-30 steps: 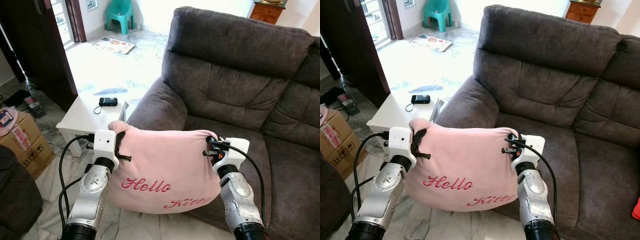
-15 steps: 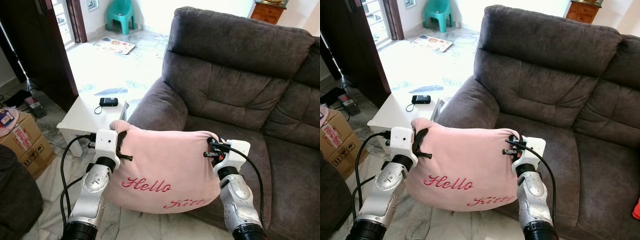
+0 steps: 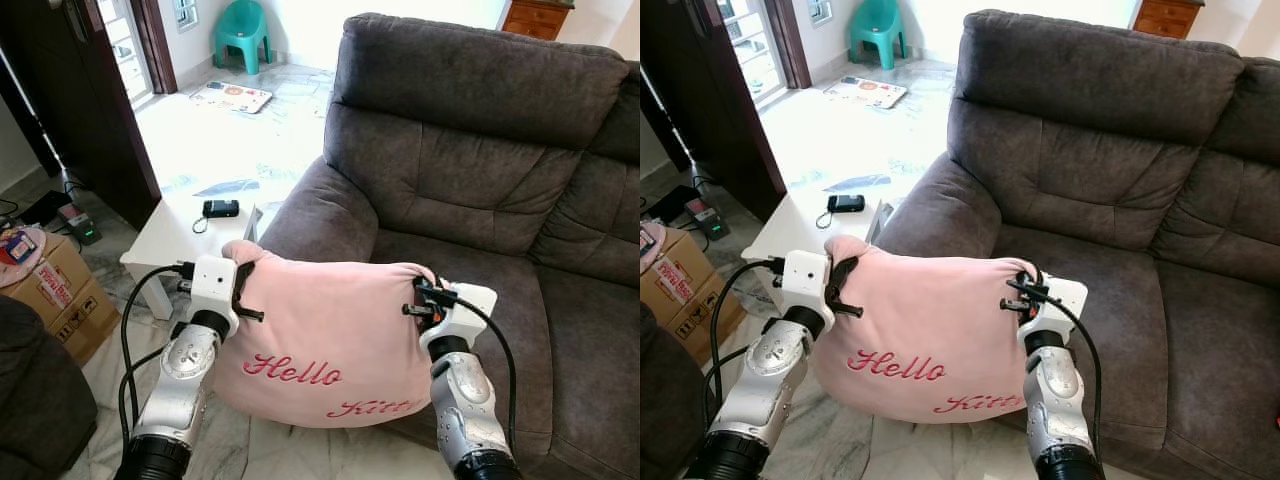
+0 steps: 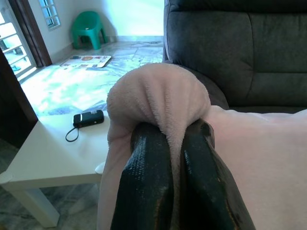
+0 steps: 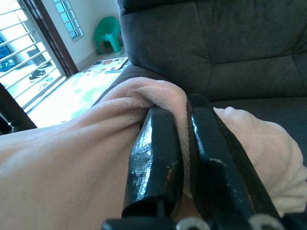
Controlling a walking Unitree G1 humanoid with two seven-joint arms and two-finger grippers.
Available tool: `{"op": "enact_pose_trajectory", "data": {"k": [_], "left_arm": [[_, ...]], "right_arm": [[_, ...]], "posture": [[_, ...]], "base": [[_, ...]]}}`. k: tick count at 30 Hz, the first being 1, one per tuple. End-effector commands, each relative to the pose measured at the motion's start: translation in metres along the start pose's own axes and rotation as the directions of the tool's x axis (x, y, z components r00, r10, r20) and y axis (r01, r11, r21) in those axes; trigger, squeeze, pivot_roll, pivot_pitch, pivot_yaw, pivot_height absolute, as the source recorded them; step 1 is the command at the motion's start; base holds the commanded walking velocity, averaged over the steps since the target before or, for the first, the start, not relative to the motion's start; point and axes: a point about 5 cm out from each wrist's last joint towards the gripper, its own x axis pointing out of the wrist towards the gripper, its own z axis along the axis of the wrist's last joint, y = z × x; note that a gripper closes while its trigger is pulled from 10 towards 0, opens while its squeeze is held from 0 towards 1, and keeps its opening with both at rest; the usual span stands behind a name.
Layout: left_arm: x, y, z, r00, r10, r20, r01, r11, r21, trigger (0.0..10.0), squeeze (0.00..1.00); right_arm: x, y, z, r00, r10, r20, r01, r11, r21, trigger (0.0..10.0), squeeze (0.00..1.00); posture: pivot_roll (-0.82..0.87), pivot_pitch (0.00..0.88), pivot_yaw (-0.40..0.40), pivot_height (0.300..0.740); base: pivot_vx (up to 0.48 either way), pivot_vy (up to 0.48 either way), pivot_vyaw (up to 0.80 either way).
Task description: Move the pillow to the sofa from floor
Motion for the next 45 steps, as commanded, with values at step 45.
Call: {"op": "enact_pose_trajectory", "data": {"k": [45], "left_arm": [[0.005, 0.007, 0.013, 0.992, 0.097, 0.079, -0.098, 0.995, -0.002, 10.0, 0.00]], "right_arm": [[0.013, -0.007, 0.029, 0.997, 0.026, 0.068, -0.024, 0.999, -0.041, 10.0, 0.00]], "posture": [[0.13, 0.000, -0.117, 0.740]], "base": [[-0.099, 0.000, -0.23]]}}
